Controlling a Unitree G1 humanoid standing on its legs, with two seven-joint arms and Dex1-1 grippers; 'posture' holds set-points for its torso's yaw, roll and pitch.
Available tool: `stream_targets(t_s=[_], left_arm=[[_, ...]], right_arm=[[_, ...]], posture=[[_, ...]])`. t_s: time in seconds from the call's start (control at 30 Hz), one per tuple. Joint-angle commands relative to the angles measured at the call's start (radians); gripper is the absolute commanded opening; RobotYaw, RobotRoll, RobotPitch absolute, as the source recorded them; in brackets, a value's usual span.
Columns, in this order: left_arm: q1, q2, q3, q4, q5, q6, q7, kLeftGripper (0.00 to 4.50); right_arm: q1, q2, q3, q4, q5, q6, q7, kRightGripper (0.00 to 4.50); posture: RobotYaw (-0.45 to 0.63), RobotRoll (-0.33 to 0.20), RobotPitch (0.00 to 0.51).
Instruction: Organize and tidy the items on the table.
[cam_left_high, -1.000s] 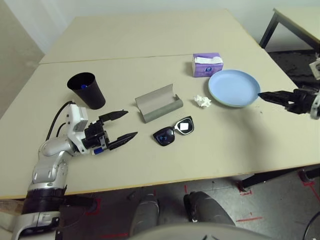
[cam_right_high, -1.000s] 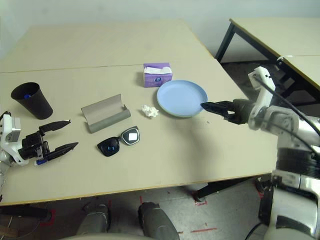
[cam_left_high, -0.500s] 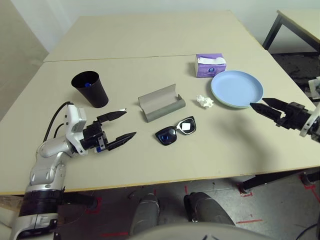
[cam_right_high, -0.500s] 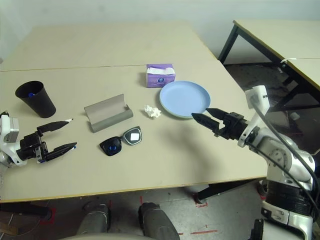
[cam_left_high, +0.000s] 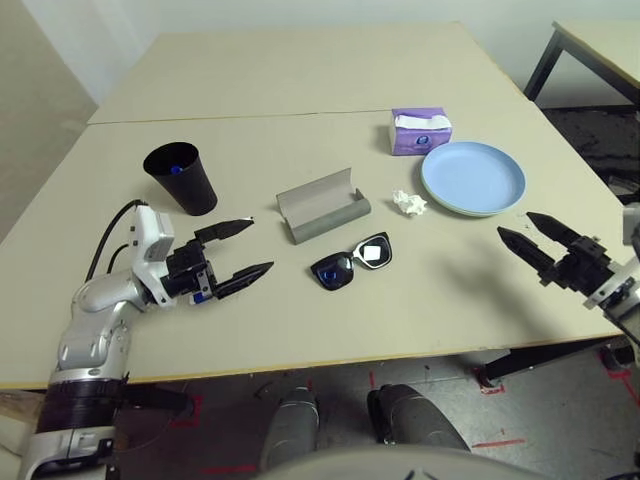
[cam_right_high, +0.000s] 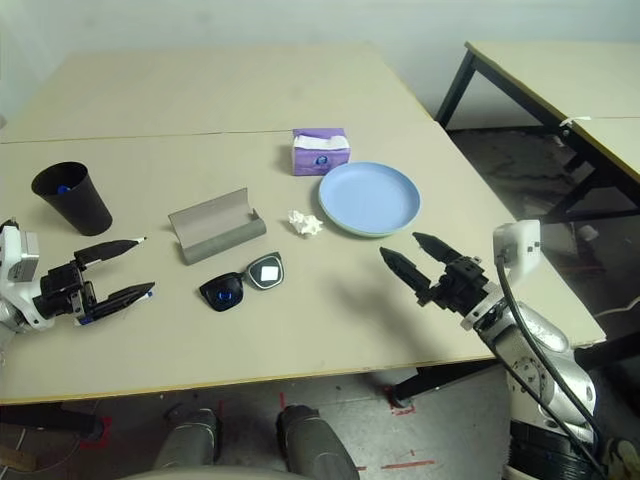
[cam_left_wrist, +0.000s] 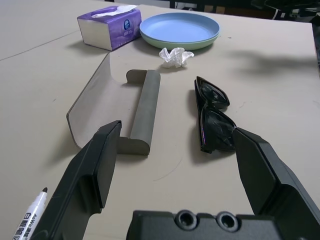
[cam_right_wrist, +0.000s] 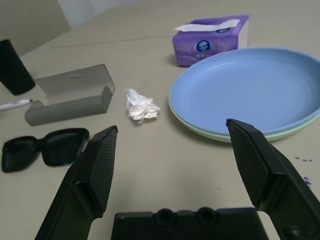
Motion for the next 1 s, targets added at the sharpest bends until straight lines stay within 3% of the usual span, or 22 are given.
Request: stream_targets(t_s=[0.03,0.17,0.33,0.5,1.0], left_arm=[[0.016,0.011,0.009,-0.026,-0.003,0.018,0.008,4.5],[0.022,0.016,0.017,-0.028,-0.005,0.022,0.01,4.5],[0.02,0.016,0.023,-0.007,-0.002,0.012,0.005,4.5],[0.025,0.008,0.027,0.003,0.001,-0.003,0.005,4.5],[0.045,0.008,0.031,-0.036,-0.002,0.005,0.023,4.5]], right_arm=[[0.044,-0.01,0.045,0.007,-0.036,-0.062,0.037,4.44],[0.029,-0.029,0.11,-0.034,-0.063,-0.057,0.028,4.44],[-0.005,-0.085,0.265,-0.073,-0.158,-0.029,0.031,4.44],[-0.07,-0.039,0.362,-0.013,-0.205,0.015,-0.039,4.44],[-0.313,0.108,0.416,0.371,-0.327,-0.017,-0.221,4.44]], posture=[[-0.05,0.0,0.119],[-0.05,0.0,0.12],[-0.04,0.0,0.121],[-0.03,0.0,0.12],[-0.02,0.0,0.118]])
